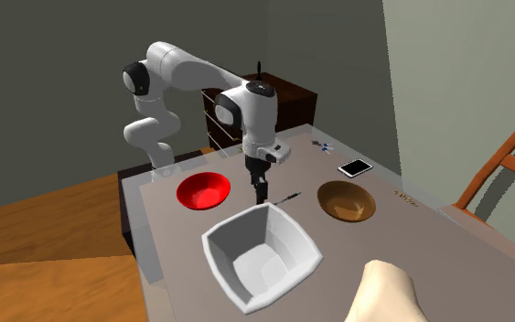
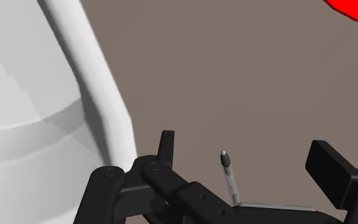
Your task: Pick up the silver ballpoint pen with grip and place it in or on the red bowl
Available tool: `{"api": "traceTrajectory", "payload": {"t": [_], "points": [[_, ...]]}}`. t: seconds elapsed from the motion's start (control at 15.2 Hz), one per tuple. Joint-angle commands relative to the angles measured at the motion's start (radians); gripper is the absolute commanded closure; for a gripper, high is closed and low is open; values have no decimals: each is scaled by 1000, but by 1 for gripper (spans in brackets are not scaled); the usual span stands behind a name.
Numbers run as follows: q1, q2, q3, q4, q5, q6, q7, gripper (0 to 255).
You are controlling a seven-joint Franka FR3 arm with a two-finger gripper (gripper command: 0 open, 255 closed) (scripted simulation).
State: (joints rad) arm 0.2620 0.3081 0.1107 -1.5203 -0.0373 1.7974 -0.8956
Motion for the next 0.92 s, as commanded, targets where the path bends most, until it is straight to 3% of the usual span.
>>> {"api": "traceTrajectory", "payload": {"t": [0.0, 0.46, 0.86], "points": [[15, 57, 18, 64, -3, -18, -47, 0], [92, 260, 84, 316, -31, -103, -182, 0], [91, 258, 85, 244, -31, -34, -184, 0]]}}
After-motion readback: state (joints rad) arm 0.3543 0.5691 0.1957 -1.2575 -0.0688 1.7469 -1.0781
